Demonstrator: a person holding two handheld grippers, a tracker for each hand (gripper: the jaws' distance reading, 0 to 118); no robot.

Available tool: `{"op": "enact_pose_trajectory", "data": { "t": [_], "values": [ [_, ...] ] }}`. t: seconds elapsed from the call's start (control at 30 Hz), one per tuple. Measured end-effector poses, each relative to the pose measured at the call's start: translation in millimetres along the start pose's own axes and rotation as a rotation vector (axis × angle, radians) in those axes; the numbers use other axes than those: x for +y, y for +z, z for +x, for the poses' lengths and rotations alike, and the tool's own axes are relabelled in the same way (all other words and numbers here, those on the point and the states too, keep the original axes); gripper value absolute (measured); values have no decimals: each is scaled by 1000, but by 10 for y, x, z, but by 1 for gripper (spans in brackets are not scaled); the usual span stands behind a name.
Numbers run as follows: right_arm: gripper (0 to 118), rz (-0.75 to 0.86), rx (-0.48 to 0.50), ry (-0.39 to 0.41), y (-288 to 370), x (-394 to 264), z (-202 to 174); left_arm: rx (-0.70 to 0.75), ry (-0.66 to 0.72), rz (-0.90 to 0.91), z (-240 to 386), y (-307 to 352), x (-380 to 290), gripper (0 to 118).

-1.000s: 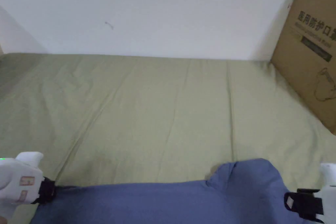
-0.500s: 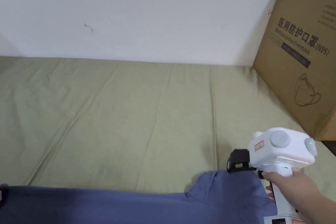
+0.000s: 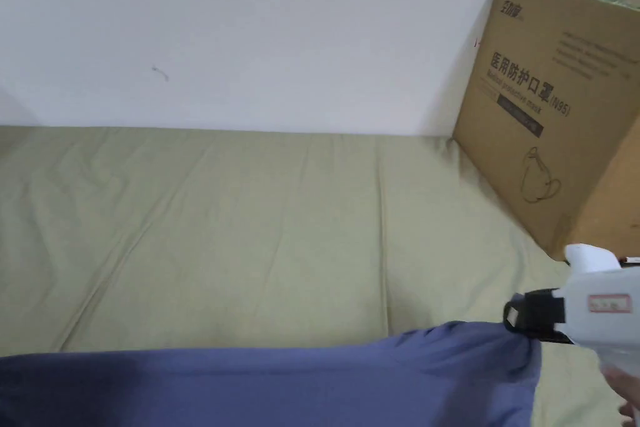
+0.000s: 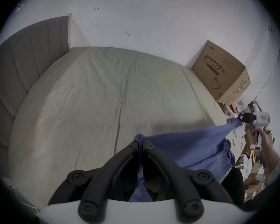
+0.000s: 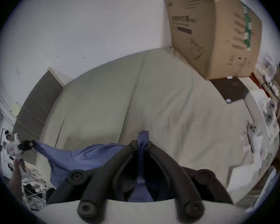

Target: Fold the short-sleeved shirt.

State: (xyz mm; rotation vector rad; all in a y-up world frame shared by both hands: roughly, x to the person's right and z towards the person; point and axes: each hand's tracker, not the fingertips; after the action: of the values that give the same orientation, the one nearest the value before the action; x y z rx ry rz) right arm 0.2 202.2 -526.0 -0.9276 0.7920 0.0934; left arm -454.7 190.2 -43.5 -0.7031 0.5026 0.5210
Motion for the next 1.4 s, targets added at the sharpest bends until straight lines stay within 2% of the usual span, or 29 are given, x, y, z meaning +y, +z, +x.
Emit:
{"op": "enact_pose_trajectory", "data": {
  "t": [0.1,0.2,0.33,0.47,0.5,0.53,0.57,0.6,0.63,0.67,0.73,0.8,0.9,0.97,1.0,1.03,1.07,1.1,1.2,1.27,1.3,1.4],
  "values": [
    [5,-4,0,-28,428,-482,127,-34,1,-3,-22,226,-235,4],
    [5,-67,8,-114,630,-1039,245,-30,-10,-64,-25,368,-609,4],
    [5,-175,-22,-157,541,-1640,365,-24,12,-175,-92,362,-1134,4],
    [5,-190,-34,-171,409,-1903,371,-22,27,-230,-144,307,-1452,7],
    [13,-187,-38,-176,409,-1921,356,-14,32,-225,-145,305,-1481,17],
    [29,-184,-38,-177,349,-1909,475,-9,41,-217,-149,324,-1500,31],
    [54,-171,-54,-157,371,-1896,438,6,50,-202,-139,353,-1505,50],
    [89,-153,-105,-112,402,-1870,392,31,51,-185,-124,383,-1490,89],
    [103,-140,-124,-76,431,-1833,358,31,44,-177,-98,416,-1466,113],
    [110,-124,-121,-60,470,-1802,322,26,40,-168,-68,450,-1451,118],
    [112,-84,-92,-45,580,-1709,195,-42,44,-76,38,595,-1365,116],
    [112,-39,-66,-26,685,-1610,16,-42,50,-64,162,699,-1303,116],
    [112,24,-67,33,753,-1473,-332,-19,-6,49,475,712,-1163,116],
    [109,44,-91,74,744,-1422,-580,59,-38,92,718,708,-1089,111],
    [97,52,-88,87,726,-1410,-691,128,-57,101,843,691,-1062,95],
    [75,79,-82,100,709,-1413,-793,185,-72,115,978,635,-1052,64],
    [39,117,-70,120,691,-1426,-891,176,-86,133,1071,615,-1046,22],
    [0,137,-64,143,662,-1428,-965,151,-97,162,1137,606,-1055,0],
    [0,122,-94,177,544,-1447,-1118,128,-109,167,1173,456,-1091,0],
    [0,100,-14,149,546,-1435,-1126,42,-117,128,1124,423,-1087,0],
    [0,97,-16,144,548,-1432,-1122,47,-107,130,1183,478,-1081,0],
    [0,101,-21,167,590,-1434,-1112,10,-15,111,745,527,-1043,0]
  ]
}}
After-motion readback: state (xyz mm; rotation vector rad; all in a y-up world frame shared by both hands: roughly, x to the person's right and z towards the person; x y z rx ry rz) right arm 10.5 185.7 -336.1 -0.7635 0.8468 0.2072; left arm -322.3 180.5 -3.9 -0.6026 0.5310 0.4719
